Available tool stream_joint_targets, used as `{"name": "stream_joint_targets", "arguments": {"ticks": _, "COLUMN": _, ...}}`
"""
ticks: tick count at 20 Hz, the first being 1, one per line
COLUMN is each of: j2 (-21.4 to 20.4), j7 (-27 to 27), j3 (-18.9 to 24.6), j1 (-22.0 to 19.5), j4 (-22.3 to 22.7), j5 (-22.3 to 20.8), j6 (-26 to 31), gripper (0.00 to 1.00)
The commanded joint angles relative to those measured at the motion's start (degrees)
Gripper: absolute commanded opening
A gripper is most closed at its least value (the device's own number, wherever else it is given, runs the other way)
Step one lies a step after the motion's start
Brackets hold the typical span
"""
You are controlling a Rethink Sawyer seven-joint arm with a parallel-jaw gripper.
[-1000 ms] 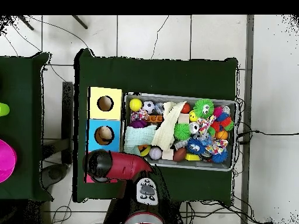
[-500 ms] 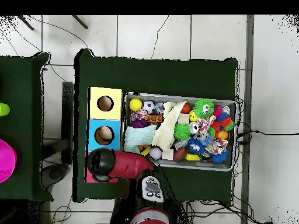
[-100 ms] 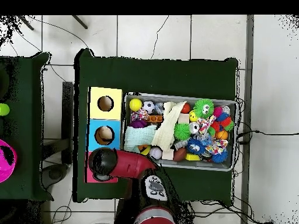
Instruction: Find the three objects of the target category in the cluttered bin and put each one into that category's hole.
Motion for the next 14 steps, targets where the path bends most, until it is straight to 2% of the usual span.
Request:
{"name": "stream_joint_targets", "arguments": {"ticks": 1, "j2": 6.69, "j7": 10.82, "j3": -5.47, "j1": -5.72, "j4": -7.88, "j5": -1.91, "j6": -17.35, "gripper": 1.0}}
{"name": "stream_joint_targets", "arguments": {"ticks": 14, "j2": 6.58, "j7": 10.27, "j3": -5.73, "j1": -5.64, "j4": -8.84, "j5": -2.46, "j6": -16.72, "gripper": 1.0}}
